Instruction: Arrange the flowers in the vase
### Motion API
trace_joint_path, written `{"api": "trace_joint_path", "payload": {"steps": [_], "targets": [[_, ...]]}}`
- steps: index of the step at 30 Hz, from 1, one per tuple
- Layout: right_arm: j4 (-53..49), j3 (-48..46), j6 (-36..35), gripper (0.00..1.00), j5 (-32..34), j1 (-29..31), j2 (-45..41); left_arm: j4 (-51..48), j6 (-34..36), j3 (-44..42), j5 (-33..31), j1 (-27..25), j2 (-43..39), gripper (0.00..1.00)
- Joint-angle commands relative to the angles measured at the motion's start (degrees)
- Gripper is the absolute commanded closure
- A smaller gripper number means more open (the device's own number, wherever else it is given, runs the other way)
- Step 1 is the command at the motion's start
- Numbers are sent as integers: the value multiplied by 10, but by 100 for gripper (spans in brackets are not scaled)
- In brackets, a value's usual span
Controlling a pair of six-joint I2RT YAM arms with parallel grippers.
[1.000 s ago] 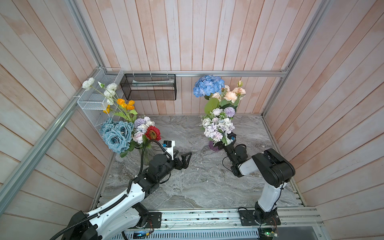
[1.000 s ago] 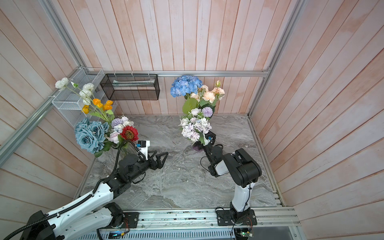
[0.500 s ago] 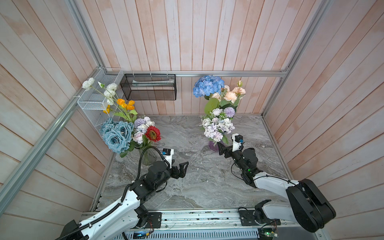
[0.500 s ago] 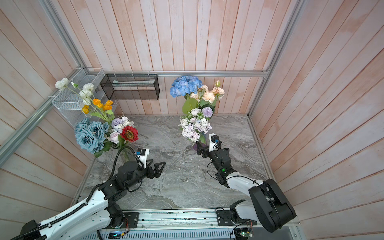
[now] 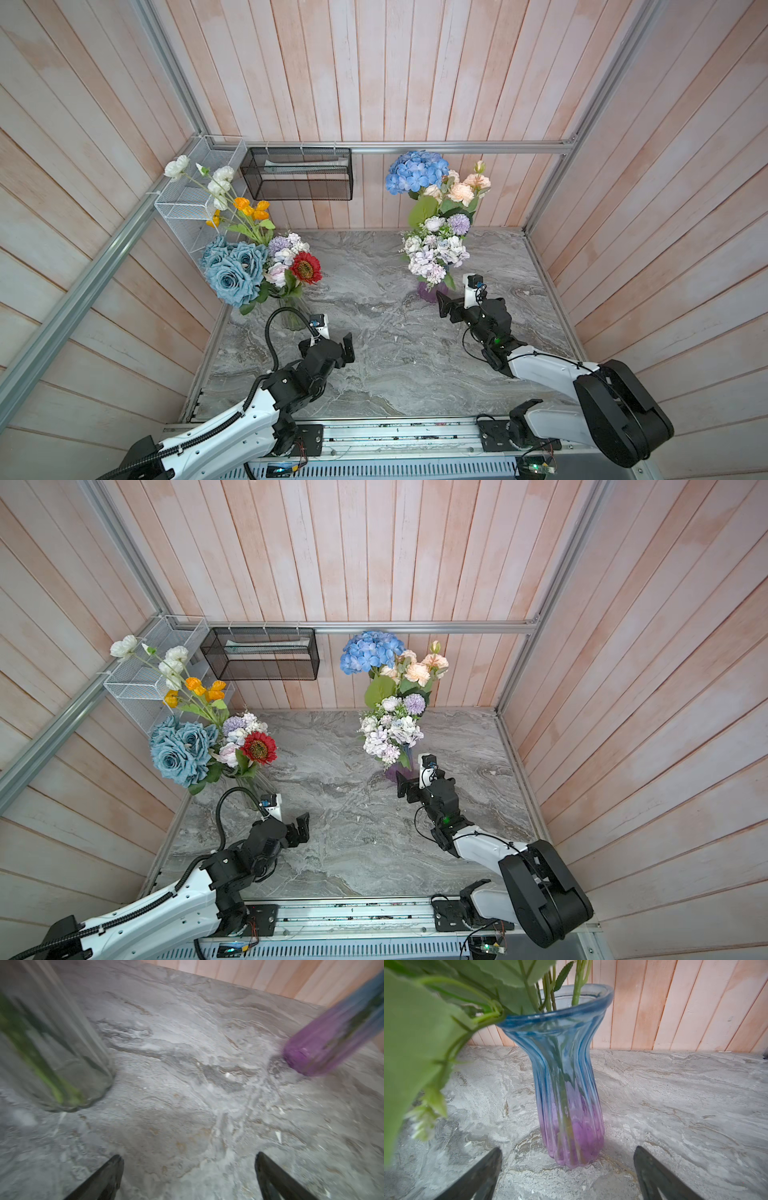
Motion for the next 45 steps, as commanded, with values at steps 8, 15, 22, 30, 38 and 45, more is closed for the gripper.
{"api": "trace_joint_path", "payload": {"steps": [8, 15, 22, 30, 38, 45], "targets": [[7, -8, -5, 2, 16, -2, 0, 43, 5, -9, -26, 184, -47, 0], [20, -12, -11, 2, 17, -2, -1, 131, 134, 33, -67, 231, 32, 0], [27, -11, -22, 2, 13, -2, -3, 274, 188, 15, -54, 290, 101, 0], [28, -12, -33, 2, 16, -1, -11, 413, 245, 18, -1, 343, 192, 0], [28, -9, -33, 2, 11, -2, -4, 518, 279, 11, 14, 365, 252, 0], [27, -4, -33, 2, 6, -2, -1, 608, 306, 15, 52, 388, 309, 0]]}}
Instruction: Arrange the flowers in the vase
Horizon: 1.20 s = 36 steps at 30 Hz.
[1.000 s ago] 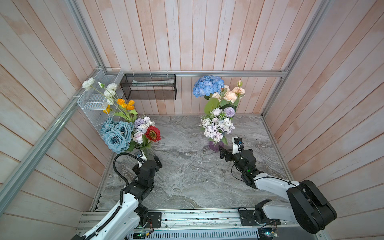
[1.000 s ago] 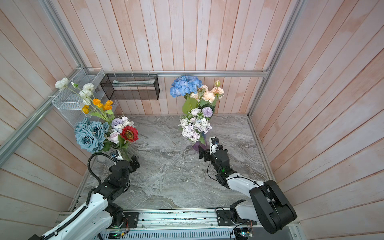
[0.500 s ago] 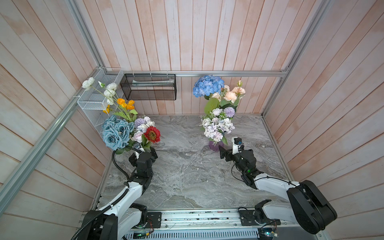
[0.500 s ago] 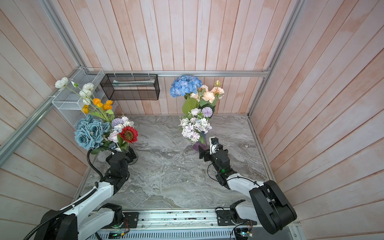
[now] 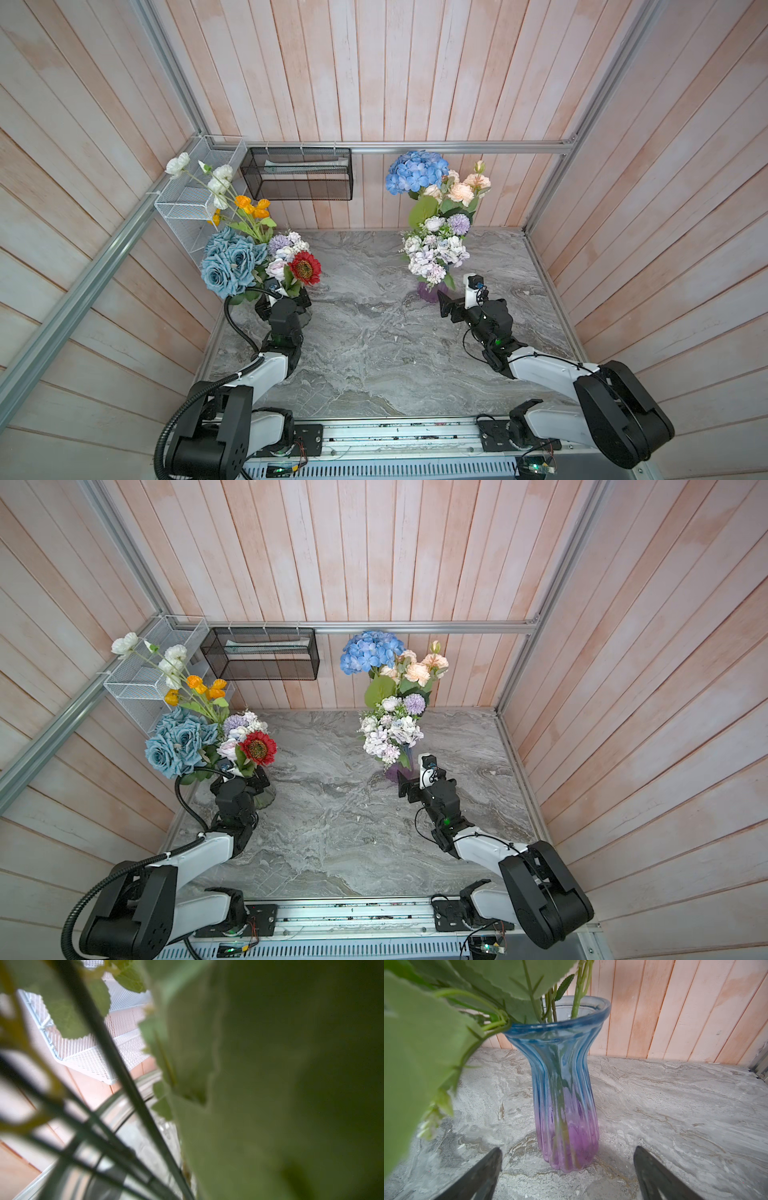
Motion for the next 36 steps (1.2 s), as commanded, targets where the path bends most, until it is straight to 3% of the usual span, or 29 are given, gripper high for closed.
{"api": "trace_joint_path", "payload": {"steps": [1, 9, 15, 21, 25, 36], "targets": [[6, 4, -9, 2, -1, -1, 1, 73, 26, 4, 25, 6, 26, 0], [1, -3, -15, 2, 6, -1, -20, 80, 54, 19, 43, 7, 48, 14], [4, -4, -18, 2, 8, -1, -19, 72, 61, 19, 70, 7, 42, 36], [7, 0, -18, 2, 6, -1, -16, 59, 38, 23, 112, 3, 28, 43], [8, 1, -20, 2, 5, -1, -14, 44, 53, 38, 97, -33, 25, 49], [19, 1, -17, 2, 5, -1, -13, 71, 34, 101, 44, -164, 66, 49]]}}
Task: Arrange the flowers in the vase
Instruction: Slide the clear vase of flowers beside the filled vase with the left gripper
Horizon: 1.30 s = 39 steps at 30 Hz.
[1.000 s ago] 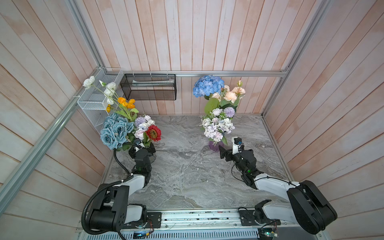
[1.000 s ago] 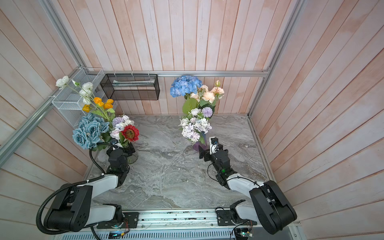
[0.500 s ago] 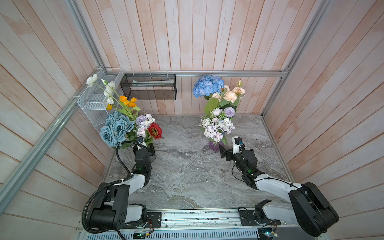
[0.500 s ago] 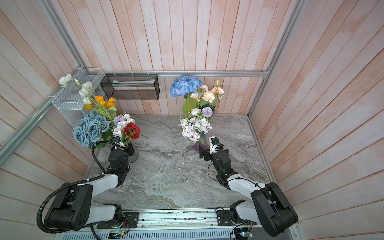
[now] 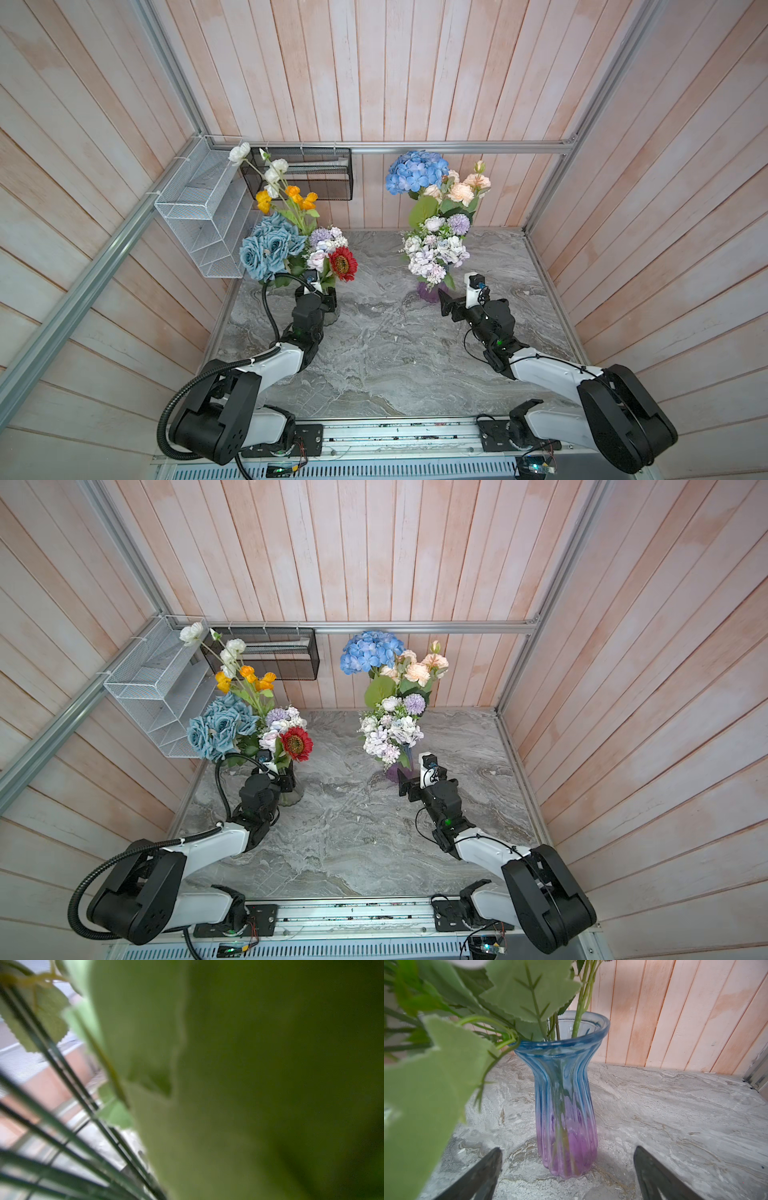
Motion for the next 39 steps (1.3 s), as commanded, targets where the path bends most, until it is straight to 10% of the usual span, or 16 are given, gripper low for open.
{"api": "trace_joint_path", "payload": {"steps": [1, 20, 29, 39], "targets": [[12, 0, -4, 2, 4, -1, -2, 89, -7, 49, -24, -29, 23, 49], [-34, -60, -14, 2, 92, -21, -124, 198, 0, 219, -23, -145, 285, 42], [-24, -78, 4, 2, 92, -57, -146, 193, 7, 210, -44, -154, 287, 0], [-68, -51, 63, 2, 104, -137, -120, 131, -8, 151, -55, -156, 207, 0]]}}
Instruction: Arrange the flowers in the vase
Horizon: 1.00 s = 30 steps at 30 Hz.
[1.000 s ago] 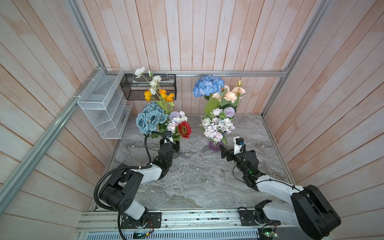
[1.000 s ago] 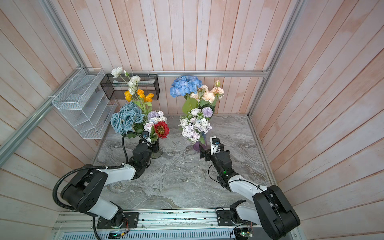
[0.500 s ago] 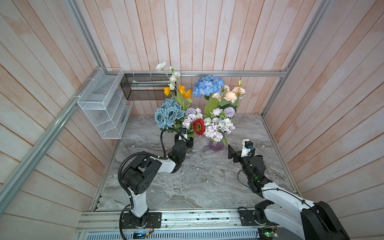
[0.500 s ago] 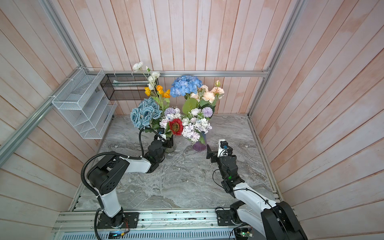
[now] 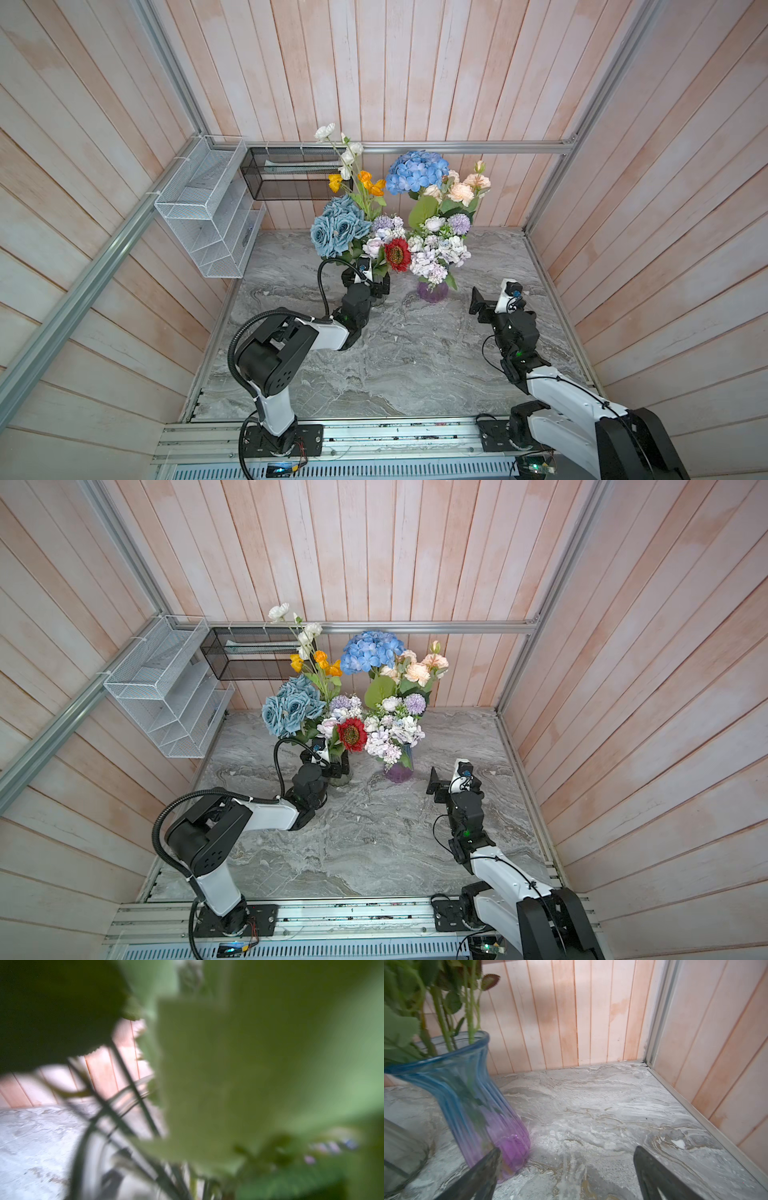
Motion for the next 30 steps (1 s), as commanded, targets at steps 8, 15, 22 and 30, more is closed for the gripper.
{"api": "trace_joint_path", "payload": {"steps": [8, 15, 22, 30], "targets": [[-39, 37, 7, 2, 28, -86, 46, -175, -75, -97, 54, -4, -155, 0], [125, 5, -35, 2, -8, -101, 152, -330, -122, -160, 75, -4, -279, 0], [194, 18, -107, 2, -18, -105, 218, -465, -108, -154, 24, 45, -410, 0], [290, -2, -76, 2, -56, -143, 285, -416, -90, -156, -23, 220, -411, 0]]}}
